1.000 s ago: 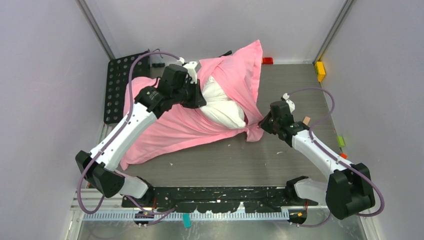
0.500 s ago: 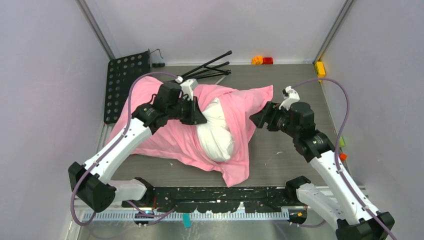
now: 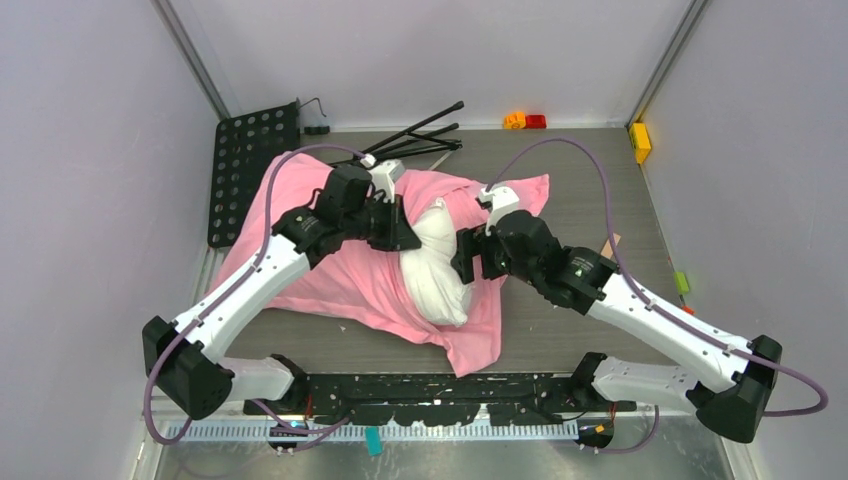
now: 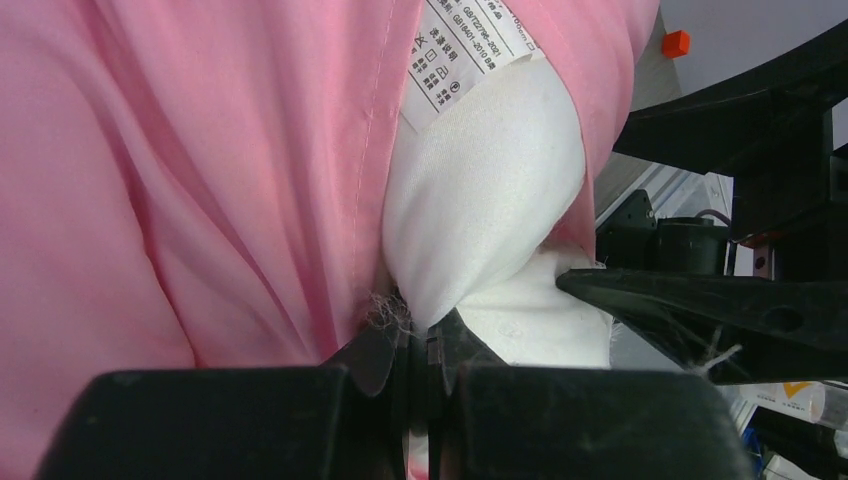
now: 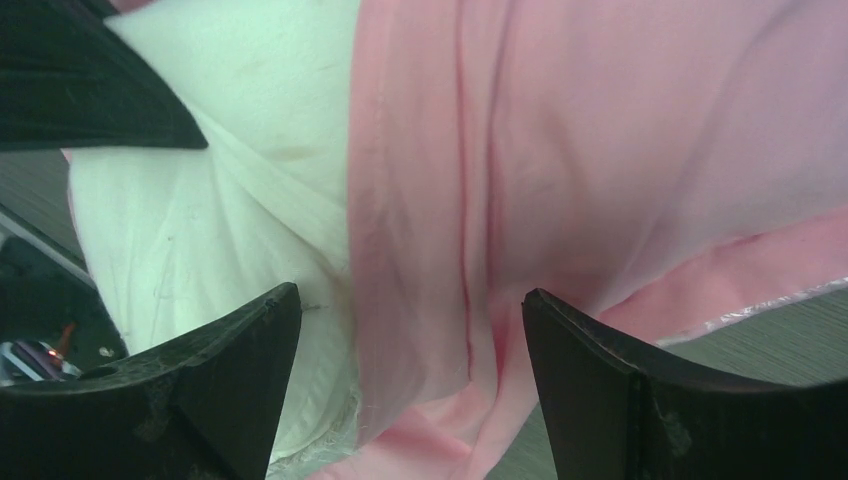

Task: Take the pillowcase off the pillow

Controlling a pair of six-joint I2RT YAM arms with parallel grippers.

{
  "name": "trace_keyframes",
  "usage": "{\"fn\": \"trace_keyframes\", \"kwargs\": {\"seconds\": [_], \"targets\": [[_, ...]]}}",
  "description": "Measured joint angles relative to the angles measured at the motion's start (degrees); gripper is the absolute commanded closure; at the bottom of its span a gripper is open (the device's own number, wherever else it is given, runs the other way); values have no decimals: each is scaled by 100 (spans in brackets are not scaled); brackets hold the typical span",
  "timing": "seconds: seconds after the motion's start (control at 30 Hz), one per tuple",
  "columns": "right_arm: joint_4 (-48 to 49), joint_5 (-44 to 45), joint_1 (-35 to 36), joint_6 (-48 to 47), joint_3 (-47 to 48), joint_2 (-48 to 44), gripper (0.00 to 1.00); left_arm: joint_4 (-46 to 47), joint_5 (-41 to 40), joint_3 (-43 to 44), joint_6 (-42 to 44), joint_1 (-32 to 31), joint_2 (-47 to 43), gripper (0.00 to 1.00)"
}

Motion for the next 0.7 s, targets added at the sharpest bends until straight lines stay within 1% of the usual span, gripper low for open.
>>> {"fn": "trace_keyframes", "kwargs": {"seconds": [0.13,0.27,0.37,0.47,0.57,0.63,0.7], "targets": [[-105,555,197,-101,66,157,22,-7,-4,0,4,-22,17,100],[-170,1580,203,-61,92,267,38,-7,-55,4,44,-22,15,100],[-164,2111,92,9,72,284,44,-7,-114,4,55,-24,4,100],[-28,2166,-450,146,-76,295,52,-4,-168,4,72,-22,-61,100],[258,1821,-1331,439,-348,413,58,0,-184,4,98,-26,-146,100],[459,1537,-1864,697,-518,555,58,0,-190,4,133,-33,-181,100],[590,1263,-2232,927,-632,684,55,-7,-195,4,179,-42,-199,100]]}}
